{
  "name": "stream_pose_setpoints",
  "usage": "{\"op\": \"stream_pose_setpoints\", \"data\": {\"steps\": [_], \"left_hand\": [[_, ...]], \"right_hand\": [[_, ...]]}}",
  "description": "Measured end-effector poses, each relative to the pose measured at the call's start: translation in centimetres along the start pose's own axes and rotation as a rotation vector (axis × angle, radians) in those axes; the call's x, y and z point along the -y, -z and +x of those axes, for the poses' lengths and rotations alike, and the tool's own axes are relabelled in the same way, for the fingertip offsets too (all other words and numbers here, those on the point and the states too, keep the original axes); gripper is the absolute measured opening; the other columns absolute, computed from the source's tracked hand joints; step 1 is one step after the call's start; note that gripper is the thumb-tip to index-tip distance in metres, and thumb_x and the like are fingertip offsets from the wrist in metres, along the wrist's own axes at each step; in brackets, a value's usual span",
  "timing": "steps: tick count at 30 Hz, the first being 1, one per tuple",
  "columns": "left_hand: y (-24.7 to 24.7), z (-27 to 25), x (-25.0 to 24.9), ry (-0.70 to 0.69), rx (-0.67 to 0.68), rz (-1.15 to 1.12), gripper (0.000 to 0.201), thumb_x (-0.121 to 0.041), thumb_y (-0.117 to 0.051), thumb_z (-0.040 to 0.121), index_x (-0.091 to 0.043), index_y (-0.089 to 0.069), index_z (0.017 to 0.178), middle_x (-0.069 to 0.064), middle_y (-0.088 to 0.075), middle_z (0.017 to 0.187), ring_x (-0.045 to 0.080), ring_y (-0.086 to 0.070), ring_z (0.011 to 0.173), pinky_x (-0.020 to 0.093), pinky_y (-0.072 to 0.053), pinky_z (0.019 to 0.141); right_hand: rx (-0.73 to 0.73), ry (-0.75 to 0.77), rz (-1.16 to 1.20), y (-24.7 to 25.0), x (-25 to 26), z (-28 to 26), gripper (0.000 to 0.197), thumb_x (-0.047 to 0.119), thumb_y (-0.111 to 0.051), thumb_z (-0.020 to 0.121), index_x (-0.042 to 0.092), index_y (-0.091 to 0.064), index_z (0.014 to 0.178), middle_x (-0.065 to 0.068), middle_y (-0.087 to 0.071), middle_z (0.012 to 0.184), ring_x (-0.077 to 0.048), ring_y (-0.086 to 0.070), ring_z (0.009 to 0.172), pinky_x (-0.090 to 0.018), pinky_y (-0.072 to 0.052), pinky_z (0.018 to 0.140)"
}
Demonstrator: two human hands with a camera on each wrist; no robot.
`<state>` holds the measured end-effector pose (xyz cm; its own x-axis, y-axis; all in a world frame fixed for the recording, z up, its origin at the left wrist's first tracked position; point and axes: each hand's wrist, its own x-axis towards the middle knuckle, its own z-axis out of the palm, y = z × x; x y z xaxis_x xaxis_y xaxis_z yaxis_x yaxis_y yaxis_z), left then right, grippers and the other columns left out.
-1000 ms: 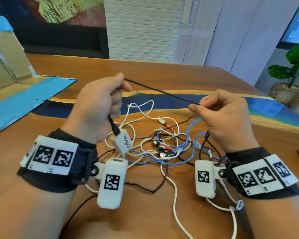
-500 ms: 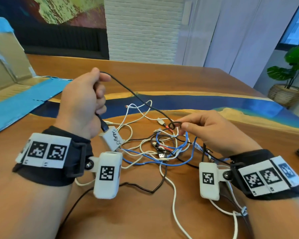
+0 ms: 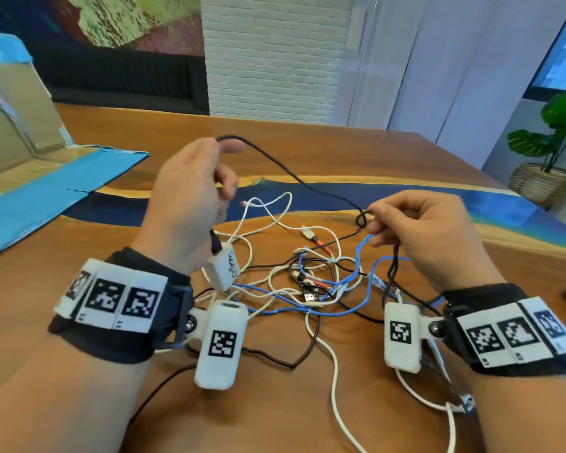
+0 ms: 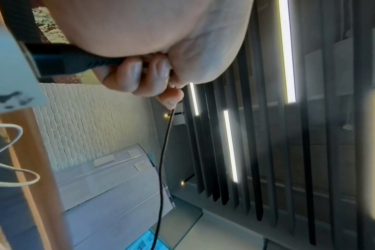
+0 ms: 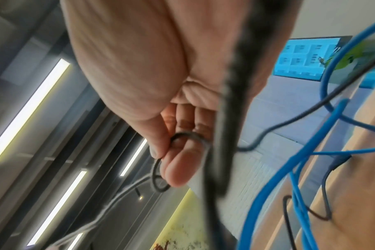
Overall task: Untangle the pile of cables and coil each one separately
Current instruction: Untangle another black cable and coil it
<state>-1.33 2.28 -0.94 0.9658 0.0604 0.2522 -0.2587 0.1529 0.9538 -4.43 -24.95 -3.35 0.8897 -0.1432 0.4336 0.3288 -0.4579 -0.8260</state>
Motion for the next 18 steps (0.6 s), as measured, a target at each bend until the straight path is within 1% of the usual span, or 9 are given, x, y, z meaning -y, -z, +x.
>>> {"op": "stream_pose_setpoints", "data": {"steps": [2,4,7,9,10,12,15,17,18], "left_hand": [[0.7,0.4,-0.3,-0.024,-0.078,-0.072,0.035,-0.032,-0.033,0.111,-0.018,-0.065,0.108,-0.007,-0.050,0.062,0.009,-0.029,0.048,0.026,-0.022,0.044],[1.1,0.6,-0.3,-0.033,-0.116,-0.129,0.034,-0.031,-0.033,0.110,-0.018,-0.064,0.102,-0.007,-0.052,0.063,0.009,-0.029,0.048,0.028,-0.022,0.046],[1.2,0.7,-0.2,-0.044,-0.112,-0.156,0.035,-0.030,-0.031,0.111,-0.017,-0.063,0.102,-0.006,-0.056,0.067,0.009,-0.029,0.048,0.027,-0.022,0.046],[1.1,0.6,-0.1,-0.026,-0.091,-0.143,0.035,-0.029,-0.032,0.111,-0.017,-0.064,0.105,-0.006,-0.057,0.068,0.009,-0.029,0.048,0.026,-0.023,0.046],[1.1,0.6,-0.1,-0.015,-0.076,-0.135,0.035,-0.029,-0.032,0.111,-0.017,-0.065,0.106,-0.006,-0.057,0.068,0.009,-0.030,0.048,0.026,-0.023,0.045],[1.1,0.7,0.0,0.001,-0.047,-0.122,0.035,-0.029,-0.033,0.110,-0.017,-0.065,0.109,-0.005,-0.057,0.069,0.008,-0.031,0.048,0.025,-0.025,0.045],[1.1,0.7,0.0,0.012,-0.032,-0.124,0.034,-0.029,-0.033,0.110,-0.017,-0.065,0.111,-0.005,-0.058,0.069,0.008,-0.032,0.047,0.024,-0.027,0.044],[1.1,0.6,0.0,0.015,-0.053,-0.140,0.033,-0.029,-0.033,0.110,-0.017,-0.064,0.109,-0.005,-0.057,0.069,0.008,-0.032,0.046,0.023,-0.027,0.044],[1.0,0.6,0.0,0.013,-0.071,-0.151,0.033,-0.029,-0.033,0.110,-0.018,-0.064,0.107,-0.005,-0.057,0.068,0.008,-0.032,0.047,0.024,-0.027,0.044]], "right_hand": [[0.006,-0.013,-0.026,0.6,-0.2,0.2,0.017,0.012,-0.064,0.098,0.011,-0.075,0.086,-0.009,-0.073,0.070,-0.024,-0.068,0.058,-0.038,-0.059,0.065],[0.098,-0.002,-0.132,0.7,-0.2,0.1,0.019,0.010,-0.062,0.100,0.019,-0.075,0.089,-0.005,-0.074,0.071,-0.020,-0.065,0.057,-0.036,-0.059,0.064],[0.210,-0.004,-0.282,0.3,-0.1,-0.2,0.025,0.012,-0.060,0.100,0.031,-0.074,0.094,0.009,-0.076,0.077,-0.008,-0.066,0.061,-0.025,-0.057,0.066],[0.152,0.011,-0.327,0.2,-0.1,-0.2,0.022,0.016,-0.067,0.097,0.035,-0.076,0.091,0.014,-0.076,0.077,0.001,-0.068,0.071,-0.019,-0.055,0.070],[0.103,0.029,-0.332,0.2,0.0,-0.3,0.019,0.017,-0.071,0.093,0.035,-0.077,0.088,0.015,-0.075,0.080,0.002,-0.068,0.079,-0.019,-0.054,0.073],[0.021,0.078,-0.303,0.2,0.1,-0.2,0.015,0.016,-0.077,0.088,0.031,-0.079,0.085,0.014,-0.075,0.086,-0.001,-0.069,0.086,-0.026,-0.056,0.081],[-0.063,0.125,-0.226,0.2,0.5,-0.3,0.016,0.013,-0.080,0.085,0.029,-0.078,0.084,0.012,-0.075,0.086,-0.007,-0.071,0.088,-0.034,-0.058,0.084],[-0.132,0.204,-0.220,0.1,0.9,-0.5,0.022,0.013,-0.082,0.083,0.034,-0.076,0.081,0.013,-0.072,0.084,-0.010,-0.070,0.087,-0.033,-0.057,0.083],[-0.169,0.255,-0.224,0.1,1.2,-0.6,0.022,0.013,-0.083,0.082,0.032,-0.075,0.081,0.012,-0.071,0.084,-0.010,-0.069,0.085,-0.031,-0.056,0.081]]}}
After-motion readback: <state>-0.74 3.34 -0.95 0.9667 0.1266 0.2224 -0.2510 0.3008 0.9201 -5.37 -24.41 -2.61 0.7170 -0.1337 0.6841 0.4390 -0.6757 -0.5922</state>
